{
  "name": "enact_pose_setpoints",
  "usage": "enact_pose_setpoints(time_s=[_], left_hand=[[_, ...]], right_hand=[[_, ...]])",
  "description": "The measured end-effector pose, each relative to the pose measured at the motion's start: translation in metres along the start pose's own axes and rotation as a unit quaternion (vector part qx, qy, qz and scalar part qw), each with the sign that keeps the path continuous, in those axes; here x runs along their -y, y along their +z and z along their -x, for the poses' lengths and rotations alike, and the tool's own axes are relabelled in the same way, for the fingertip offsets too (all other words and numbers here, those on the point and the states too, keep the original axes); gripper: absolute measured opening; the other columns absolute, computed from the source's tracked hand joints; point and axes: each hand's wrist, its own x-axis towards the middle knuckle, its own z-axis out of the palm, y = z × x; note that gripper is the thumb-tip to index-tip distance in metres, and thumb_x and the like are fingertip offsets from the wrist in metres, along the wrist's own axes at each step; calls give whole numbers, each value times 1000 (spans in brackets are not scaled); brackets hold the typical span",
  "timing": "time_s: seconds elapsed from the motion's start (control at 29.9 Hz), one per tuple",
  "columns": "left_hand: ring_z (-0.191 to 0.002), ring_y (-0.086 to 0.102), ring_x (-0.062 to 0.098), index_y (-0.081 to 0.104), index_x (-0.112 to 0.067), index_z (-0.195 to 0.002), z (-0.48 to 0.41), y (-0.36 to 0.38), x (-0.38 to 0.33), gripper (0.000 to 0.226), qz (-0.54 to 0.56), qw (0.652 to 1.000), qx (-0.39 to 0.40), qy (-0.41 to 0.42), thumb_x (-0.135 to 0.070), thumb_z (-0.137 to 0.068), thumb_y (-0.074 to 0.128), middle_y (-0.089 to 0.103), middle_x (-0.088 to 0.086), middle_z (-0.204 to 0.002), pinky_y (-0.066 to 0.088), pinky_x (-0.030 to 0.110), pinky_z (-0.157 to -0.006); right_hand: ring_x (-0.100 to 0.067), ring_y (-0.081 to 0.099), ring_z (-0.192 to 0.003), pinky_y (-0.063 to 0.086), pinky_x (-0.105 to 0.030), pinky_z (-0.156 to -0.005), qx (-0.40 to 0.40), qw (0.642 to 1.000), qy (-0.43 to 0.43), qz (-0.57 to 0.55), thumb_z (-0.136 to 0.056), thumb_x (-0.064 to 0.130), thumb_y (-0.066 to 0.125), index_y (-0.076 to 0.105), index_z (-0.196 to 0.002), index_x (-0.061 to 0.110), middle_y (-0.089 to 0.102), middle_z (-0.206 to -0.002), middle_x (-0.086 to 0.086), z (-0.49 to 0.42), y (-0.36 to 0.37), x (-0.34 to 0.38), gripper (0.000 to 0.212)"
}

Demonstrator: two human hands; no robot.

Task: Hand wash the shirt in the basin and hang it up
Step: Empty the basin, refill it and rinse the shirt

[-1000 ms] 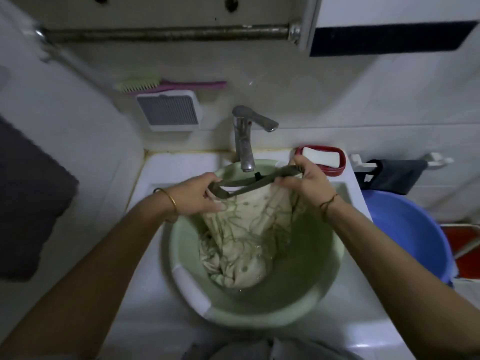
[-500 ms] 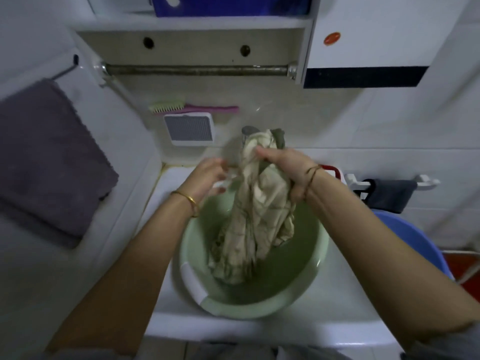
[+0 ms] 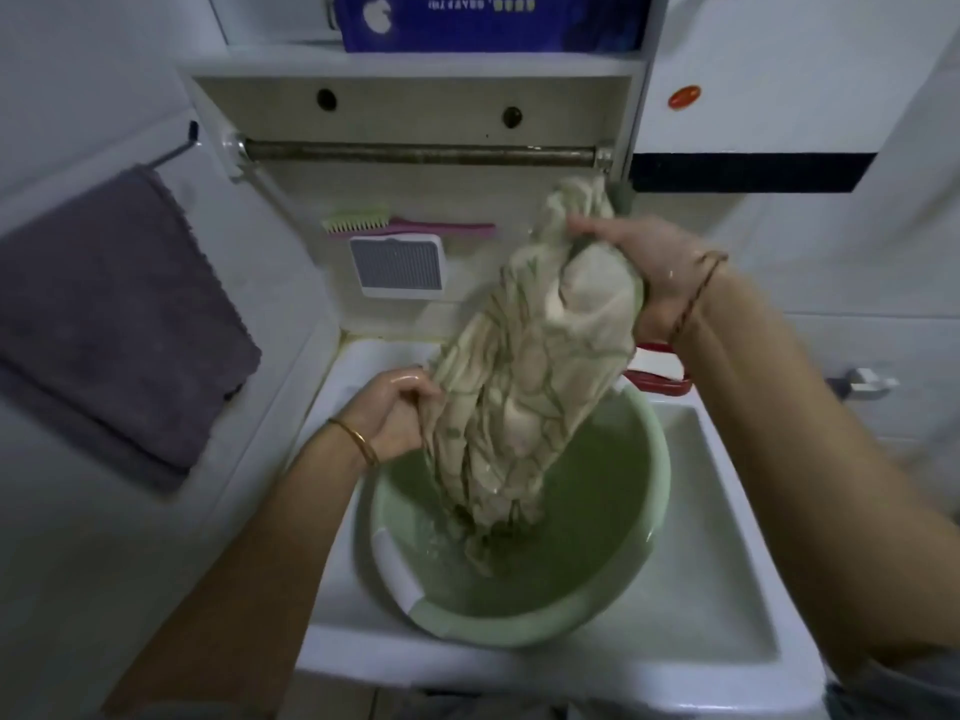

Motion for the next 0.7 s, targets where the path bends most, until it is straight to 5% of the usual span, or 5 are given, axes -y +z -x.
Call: enact_pose_setpoints(time_s=[0.13,0.27,0.47,0.6,0.7], left_hand=[[-65,52,22,50,-15,-68,-31,-21,33,23,-54,977,-197,62,-4,-86,59,53,8,-69,46,27,-59],[-76,44,17,43,-19,-80,-53,-28,60,34,-285,882,-325,189,14,-81,54,44,1,-82,37,22,-64],[-99,53,31,61,-6,-114,-74,-41,91,47,-527,775,-293,189,16,-78,40,44,19,-115,33,20,-89],[-121,43,27,47,-17,-134,-97,-36,116,53,-620,737,-229,139,3,-86,42,31,12,-138,29,24,-106],[-131,35,28,34,-31,-141,-113,-33,138,46,-639,745,-187,47,-16,-97,37,18,5,-149,31,34,-108]], right_hand=[[-29,62,-91,51,-48,-90,-70,968,86,225,-84,37,64,62,-109,4,64,-104,-14,-32,-19,-67,41],[-26,59,-99,47,-35,-83,-133,845,41,517,-96,23,49,60,-106,11,58,-94,-5,-64,-32,-131,20],[-28,61,-94,54,-40,-78,-159,694,68,699,-96,23,42,50,-118,18,53,-115,-8,-83,-80,-186,24],[-30,46,-116,45,-42,-95,-107,659,58,742,-91,43,47,29,-141,29,38,-134,-8,-99,-101,-216,55],[-36,24,-137,24,-51,-109,-106,699,86,701,-90,63,34,5,-149,38,14,-157,-4,-118,-79,-241,70]])
